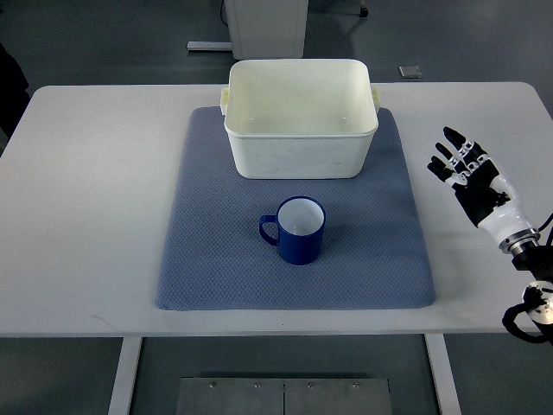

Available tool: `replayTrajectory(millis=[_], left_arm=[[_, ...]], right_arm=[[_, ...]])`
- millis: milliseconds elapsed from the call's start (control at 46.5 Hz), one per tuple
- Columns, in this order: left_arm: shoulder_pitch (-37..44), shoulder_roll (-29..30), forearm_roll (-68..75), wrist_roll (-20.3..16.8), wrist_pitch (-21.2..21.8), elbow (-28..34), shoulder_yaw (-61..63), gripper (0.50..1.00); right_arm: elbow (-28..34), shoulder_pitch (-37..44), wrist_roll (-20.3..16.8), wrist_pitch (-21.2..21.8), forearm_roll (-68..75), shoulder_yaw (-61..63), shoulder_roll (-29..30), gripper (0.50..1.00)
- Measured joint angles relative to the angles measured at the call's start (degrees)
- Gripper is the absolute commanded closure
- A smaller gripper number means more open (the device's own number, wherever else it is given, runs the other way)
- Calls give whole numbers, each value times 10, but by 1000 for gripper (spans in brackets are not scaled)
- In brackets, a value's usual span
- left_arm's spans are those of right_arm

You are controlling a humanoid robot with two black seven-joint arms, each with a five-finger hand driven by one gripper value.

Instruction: Place cup in box with right hand

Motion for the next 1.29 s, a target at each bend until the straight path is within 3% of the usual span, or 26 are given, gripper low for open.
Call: replayTrajectory(millis=[538, 731, 882, 1118, 1290], left_arm=[[1, 0, 0, -1, 1, 0, 0, 500], [1, 0, 0, -1, 1, 0, 0, 500], [1, 0, 0, -1, 1, 0, 0, 500], [1, 0, 0, -1, 1, 0, 0, 500], [1, 0, 0, -1, 1, 0, 0, 500]], right_arm=[[0, 5, 2, 1, 0, 1, 1, 500], [0, 5, 53, 1, 0, 1, 3, 500], [0, 6, 61, 0, 0, 1, 6, 500], [-1, 5, 57, 2, 1, 1, 10, 500], [0, 6, 8, 53, 3, 0, 4, 500]])
